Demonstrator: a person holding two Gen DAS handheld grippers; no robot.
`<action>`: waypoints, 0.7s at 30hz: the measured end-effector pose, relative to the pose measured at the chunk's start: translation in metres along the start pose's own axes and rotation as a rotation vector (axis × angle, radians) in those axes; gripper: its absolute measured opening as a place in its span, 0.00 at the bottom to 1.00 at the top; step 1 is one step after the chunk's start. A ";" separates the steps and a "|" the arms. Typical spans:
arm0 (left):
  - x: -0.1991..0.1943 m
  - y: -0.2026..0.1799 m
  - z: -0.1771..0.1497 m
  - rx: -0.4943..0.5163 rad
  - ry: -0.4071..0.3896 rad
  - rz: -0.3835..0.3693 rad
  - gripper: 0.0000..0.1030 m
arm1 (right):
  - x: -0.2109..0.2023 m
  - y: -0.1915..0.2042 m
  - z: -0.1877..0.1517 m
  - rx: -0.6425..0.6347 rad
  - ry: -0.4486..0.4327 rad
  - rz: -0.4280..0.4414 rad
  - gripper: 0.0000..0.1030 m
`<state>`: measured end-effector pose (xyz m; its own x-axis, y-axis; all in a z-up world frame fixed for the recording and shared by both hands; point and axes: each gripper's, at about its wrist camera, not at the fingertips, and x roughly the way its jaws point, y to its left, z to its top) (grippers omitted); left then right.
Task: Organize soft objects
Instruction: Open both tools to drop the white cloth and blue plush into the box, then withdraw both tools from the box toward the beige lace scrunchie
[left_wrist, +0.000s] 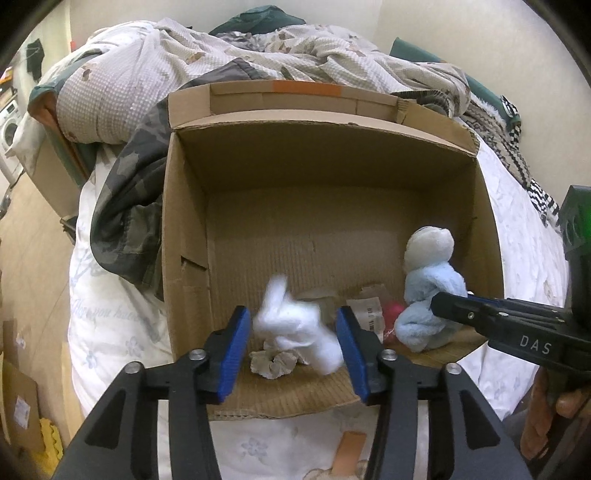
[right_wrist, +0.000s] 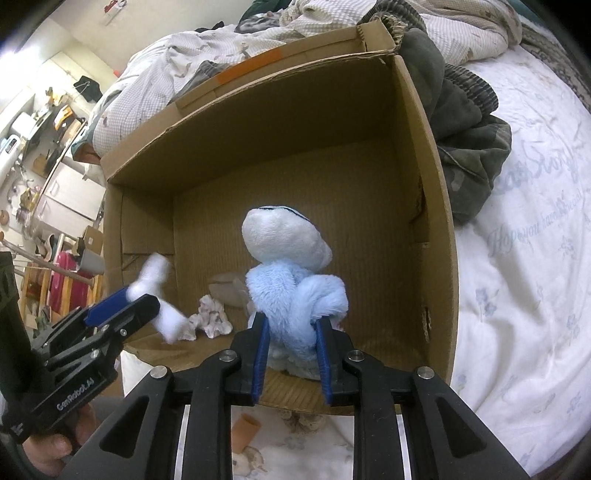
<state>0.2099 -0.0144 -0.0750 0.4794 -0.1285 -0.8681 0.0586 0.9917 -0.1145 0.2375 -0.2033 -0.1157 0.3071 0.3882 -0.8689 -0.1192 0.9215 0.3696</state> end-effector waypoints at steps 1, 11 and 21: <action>0.000 0.000 0.000 -0.001 0.001 0.001 0.49 | -0.001 0.000 0.000 0.000 -0.003 0.003 0.29; -0.005 0.005 0.004 -0.022 -0.008 0.014 0.59 | -0.012 0.002 0.004 0.008 -0.056 0.023 0.66; -0.016 0.007 0.000 -0.026 -0.028 0.031 0.59 | -0.022 0.001 0.001 0.014 -0.074 0.030 0.66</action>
<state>0.2029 -0.0050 -0.0618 0.5047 -0.0976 -0.8578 0.0210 0.9947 -0.1009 0.2316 -0.2110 -0.0959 0.3730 0.4131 -0.8308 -0.1162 0.9091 0.3999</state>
